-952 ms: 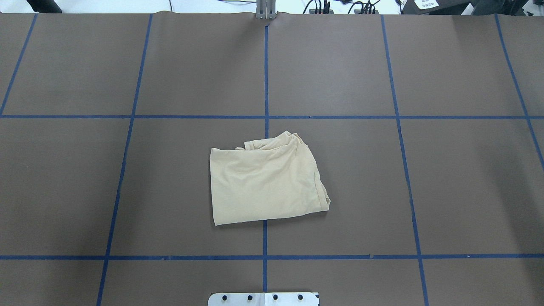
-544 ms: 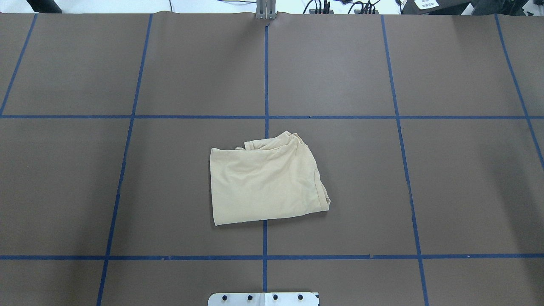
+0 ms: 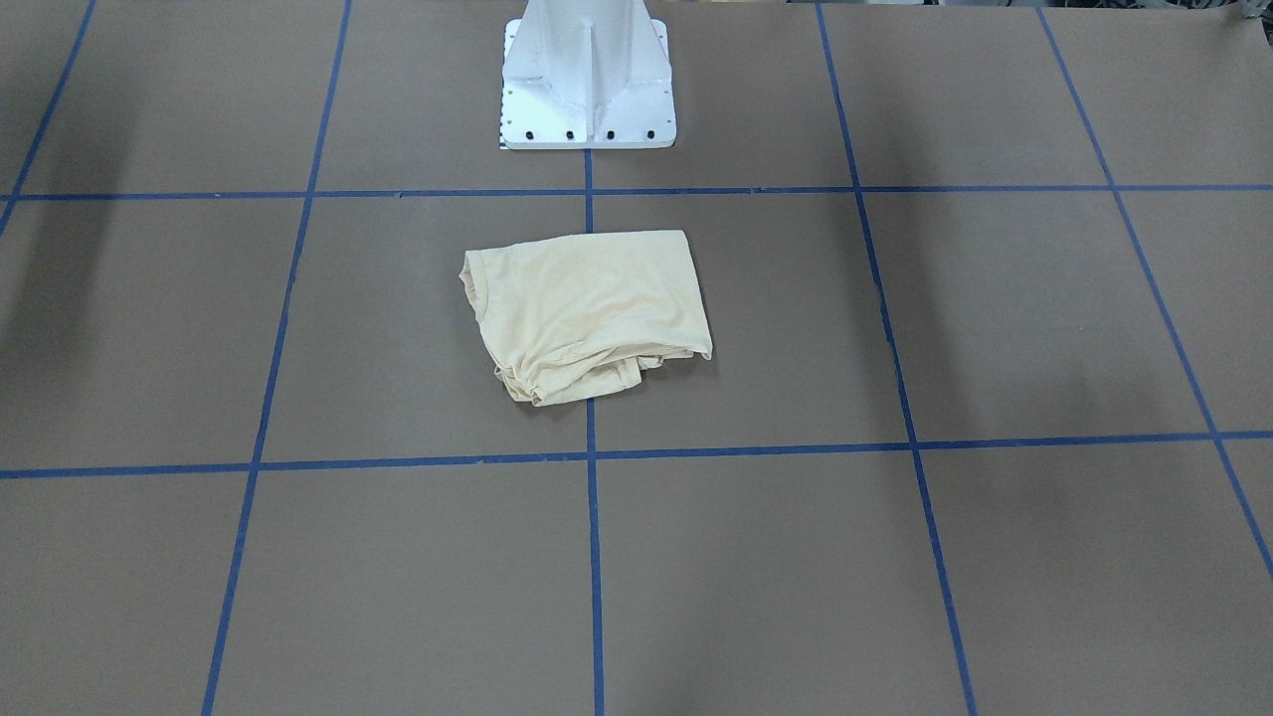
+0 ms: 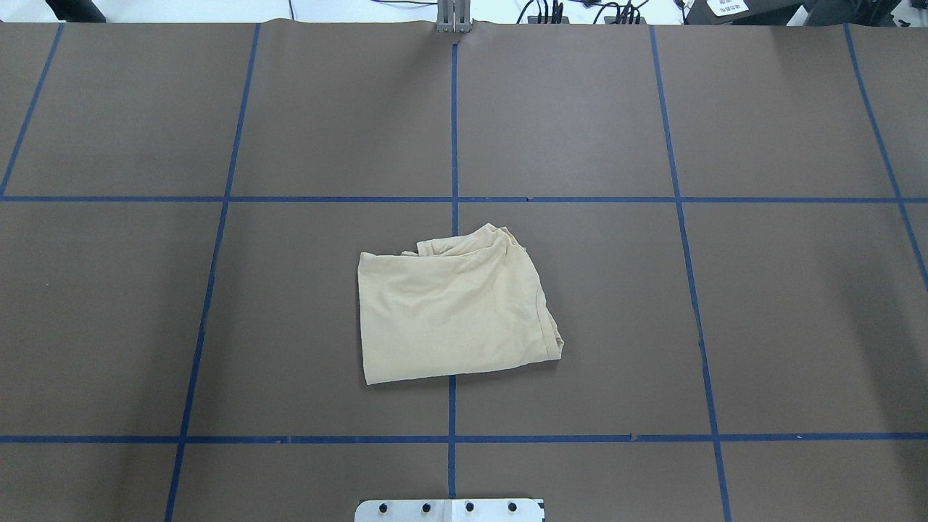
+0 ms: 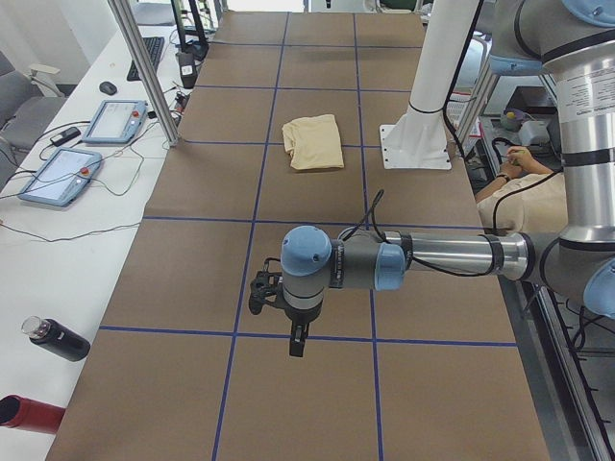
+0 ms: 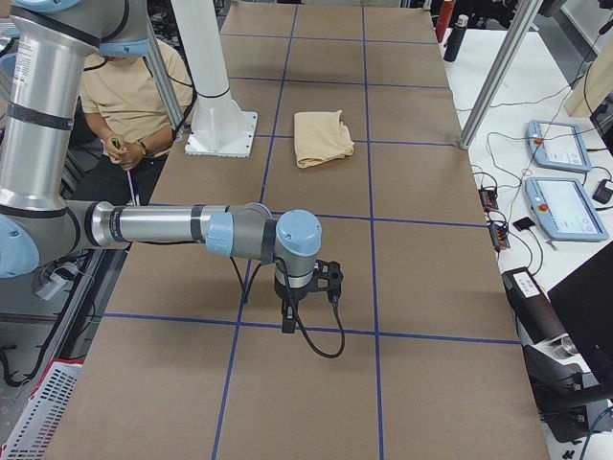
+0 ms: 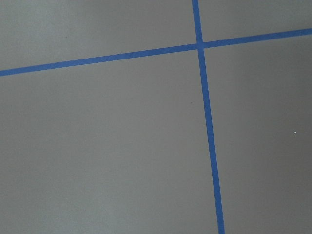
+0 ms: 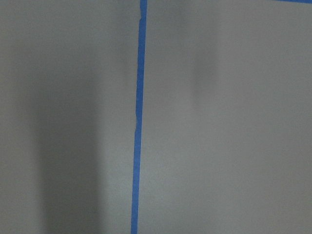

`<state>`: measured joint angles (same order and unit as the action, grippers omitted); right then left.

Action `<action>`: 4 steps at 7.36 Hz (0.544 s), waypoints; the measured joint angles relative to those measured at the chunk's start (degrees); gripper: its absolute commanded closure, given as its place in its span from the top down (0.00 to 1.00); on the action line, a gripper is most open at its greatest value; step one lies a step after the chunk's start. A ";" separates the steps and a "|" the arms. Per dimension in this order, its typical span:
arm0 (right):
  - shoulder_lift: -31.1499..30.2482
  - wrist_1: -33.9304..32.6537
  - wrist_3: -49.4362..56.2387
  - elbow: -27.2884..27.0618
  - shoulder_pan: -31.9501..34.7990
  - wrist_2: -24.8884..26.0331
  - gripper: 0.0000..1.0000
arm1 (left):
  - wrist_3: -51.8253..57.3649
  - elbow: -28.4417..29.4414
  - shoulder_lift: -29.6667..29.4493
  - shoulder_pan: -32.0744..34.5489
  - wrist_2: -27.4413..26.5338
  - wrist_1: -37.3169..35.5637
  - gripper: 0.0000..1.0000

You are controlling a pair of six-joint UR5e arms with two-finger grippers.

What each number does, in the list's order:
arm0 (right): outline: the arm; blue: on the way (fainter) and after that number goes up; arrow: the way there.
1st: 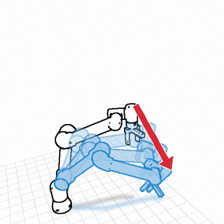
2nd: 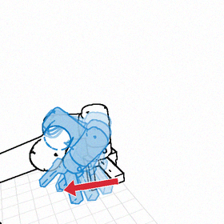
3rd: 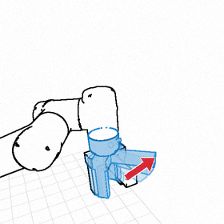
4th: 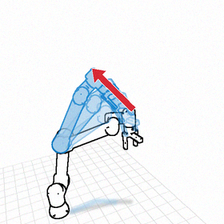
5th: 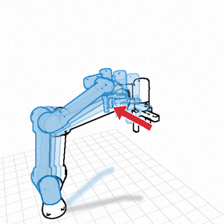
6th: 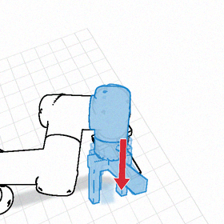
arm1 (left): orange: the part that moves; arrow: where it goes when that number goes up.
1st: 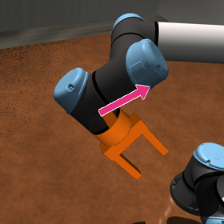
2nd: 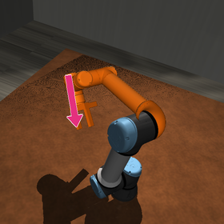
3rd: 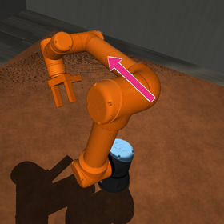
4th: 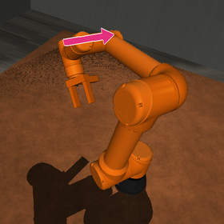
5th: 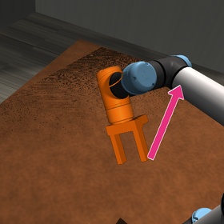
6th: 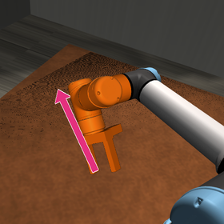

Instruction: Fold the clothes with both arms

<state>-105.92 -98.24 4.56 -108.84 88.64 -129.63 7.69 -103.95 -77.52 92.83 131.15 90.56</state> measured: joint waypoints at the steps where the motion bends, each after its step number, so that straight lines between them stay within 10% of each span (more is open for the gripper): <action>1: 0.01 0.03 0.03 -0.02 0.00 0.01 1.00 | 0.11 0.02 -0.11 -0.13 -0.18 0.29 1.00; 4: 0.01 0.06 0.10 -0.19 0.04 0.00 1.00 | 0.17 -0.07 -0.21 -0.27 -0.36 0.55 1.00</action>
<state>-105.91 -98.18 4.65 -109.02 88.68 -129.63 7.86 -104.03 -77.73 92.56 130.79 91.10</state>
